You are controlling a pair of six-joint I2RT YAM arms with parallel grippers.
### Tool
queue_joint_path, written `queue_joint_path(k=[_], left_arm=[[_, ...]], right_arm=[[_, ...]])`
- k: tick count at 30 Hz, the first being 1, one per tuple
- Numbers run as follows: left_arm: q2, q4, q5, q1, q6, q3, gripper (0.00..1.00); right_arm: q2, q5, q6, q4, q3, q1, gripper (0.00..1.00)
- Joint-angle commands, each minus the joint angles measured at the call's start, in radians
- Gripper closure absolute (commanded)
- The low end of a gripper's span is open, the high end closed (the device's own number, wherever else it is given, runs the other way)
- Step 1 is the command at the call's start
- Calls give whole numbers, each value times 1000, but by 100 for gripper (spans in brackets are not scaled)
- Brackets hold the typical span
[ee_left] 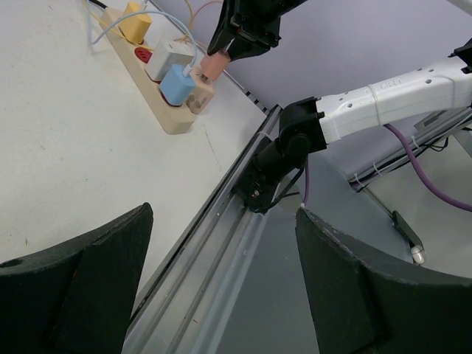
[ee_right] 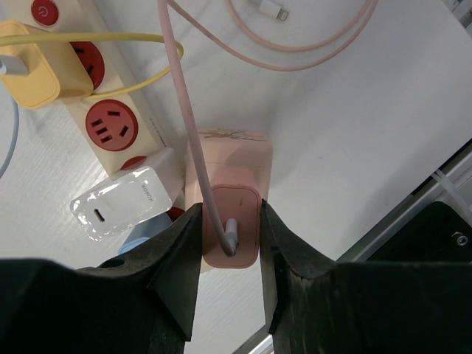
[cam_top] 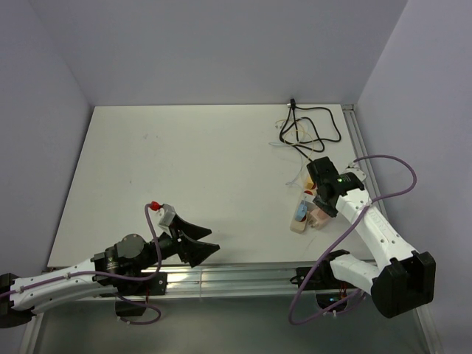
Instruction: Insert the plug
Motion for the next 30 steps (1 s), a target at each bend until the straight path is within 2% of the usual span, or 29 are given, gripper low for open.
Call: queue_joint_path(k=[1, 10, 20, 30], left_arm=[[9, 28, -9, -2, 11, 11, 16], [24, 45, 0, -4, 9, 11, 16], [7, 25, -5, -4, 9, 8, 16], [-28, 2, -18, -4, 6, 3, 16]], right_arm=[[-8, -13, 42, -46, -26, 9, 100], [-17, 19, 63, -89, -29, 9, 100], [-4, 13, 107, -46, -80, 16, 100], [-9, 33, 279, -66, -154, 169, 100]])
